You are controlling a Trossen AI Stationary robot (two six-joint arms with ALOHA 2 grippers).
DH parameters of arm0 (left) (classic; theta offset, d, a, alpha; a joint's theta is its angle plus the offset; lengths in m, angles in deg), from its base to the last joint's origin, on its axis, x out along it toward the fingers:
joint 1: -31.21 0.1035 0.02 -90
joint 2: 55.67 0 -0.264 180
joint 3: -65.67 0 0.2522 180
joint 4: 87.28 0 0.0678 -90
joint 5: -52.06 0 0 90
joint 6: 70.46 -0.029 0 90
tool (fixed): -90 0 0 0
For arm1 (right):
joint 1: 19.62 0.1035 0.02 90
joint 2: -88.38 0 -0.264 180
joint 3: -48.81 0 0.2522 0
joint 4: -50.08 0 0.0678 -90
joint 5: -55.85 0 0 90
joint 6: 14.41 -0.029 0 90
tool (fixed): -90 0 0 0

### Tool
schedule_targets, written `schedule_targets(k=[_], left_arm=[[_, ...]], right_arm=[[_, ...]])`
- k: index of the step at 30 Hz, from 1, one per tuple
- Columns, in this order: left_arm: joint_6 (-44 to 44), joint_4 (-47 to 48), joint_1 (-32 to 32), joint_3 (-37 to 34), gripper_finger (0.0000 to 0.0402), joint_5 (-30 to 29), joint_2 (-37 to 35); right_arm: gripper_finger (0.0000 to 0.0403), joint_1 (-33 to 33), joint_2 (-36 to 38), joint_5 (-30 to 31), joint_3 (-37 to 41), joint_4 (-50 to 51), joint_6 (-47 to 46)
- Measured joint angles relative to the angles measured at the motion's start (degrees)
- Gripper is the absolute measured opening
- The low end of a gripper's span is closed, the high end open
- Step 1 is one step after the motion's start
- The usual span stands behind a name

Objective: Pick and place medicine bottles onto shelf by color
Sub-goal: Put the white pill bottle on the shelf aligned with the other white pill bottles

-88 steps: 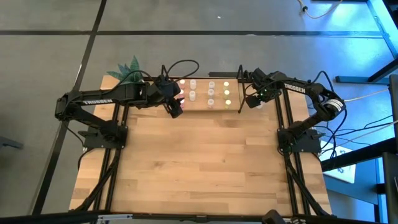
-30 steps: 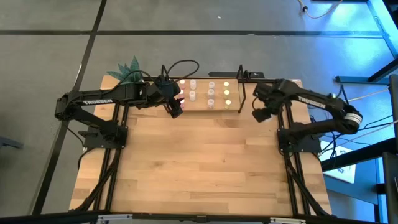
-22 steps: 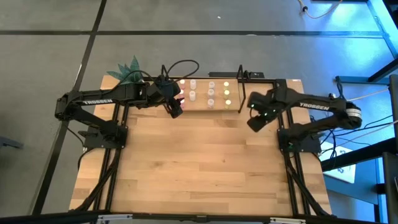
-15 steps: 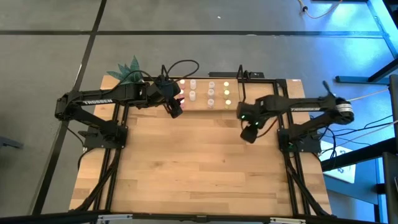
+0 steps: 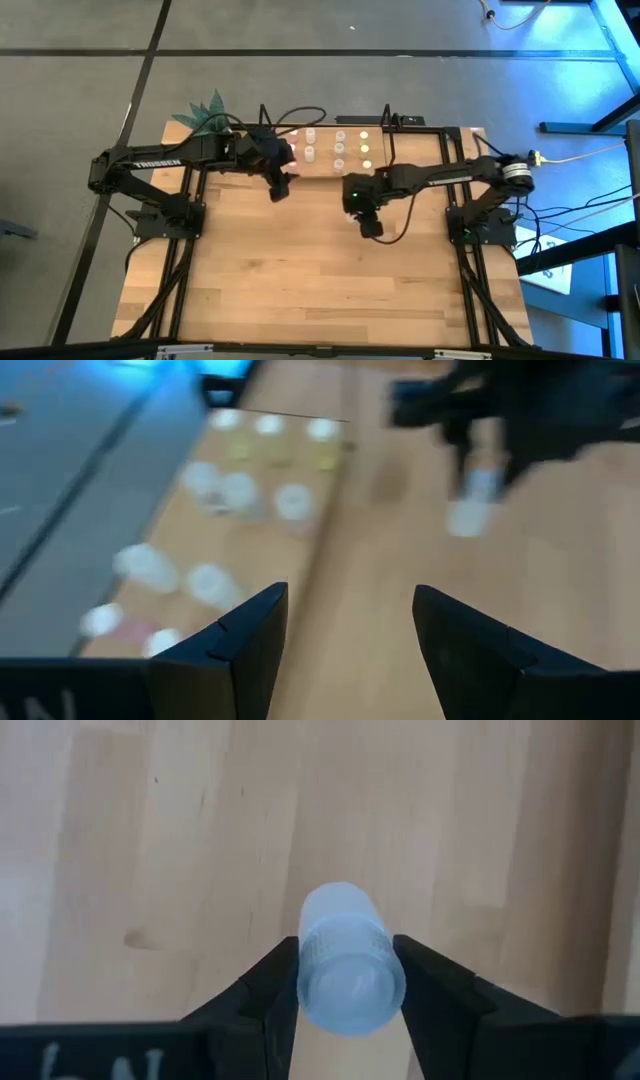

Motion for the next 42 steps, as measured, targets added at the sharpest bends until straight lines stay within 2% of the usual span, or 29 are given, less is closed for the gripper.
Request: schedule_targets(k=[3, 14, 20, 29, 35, 42], left_arm=[[-1.26, 0.00, -0.04, -0.02, 0.0209, 4.52, 0.13], [-1.24, -0.02, -0.35, -0.02, 0.0209, 4.23, 0.15], [-1.26, 0.00, -0.35, -0.02, 0.0209, 4.22, 0.15], [-1.24, 0.00, -0.35, -0.02, 0.0209, 4.20, 0.15], [-1.20, -0.02, -0.35, -0.02, 0.0209, 4.19, 0.15], [-1.24, 0.00, -0.35, -0.02, 0.0209, 4.18, 0.15]], right_arm=[[0.0151, -0.02, -3.02, 0.01, -0.93, -1.02, 1.74], [0.0151, -0.04, -9.57, 1.06, -1.35, -1.24, -0.21], [0.0161, -0.13, -9.80, 1.43, -1.35, -1.39, -0.27], [0.0199, -0.13, -9.80, 2.77, -1.35, -2.06, -0.45], [0.0204, -0.15, -9.80, 3.48, -1.35, -1.99, -0.52], [0.0204, -0.15, -9.81, 2.63, -5.51, 7.19, -5.18]])
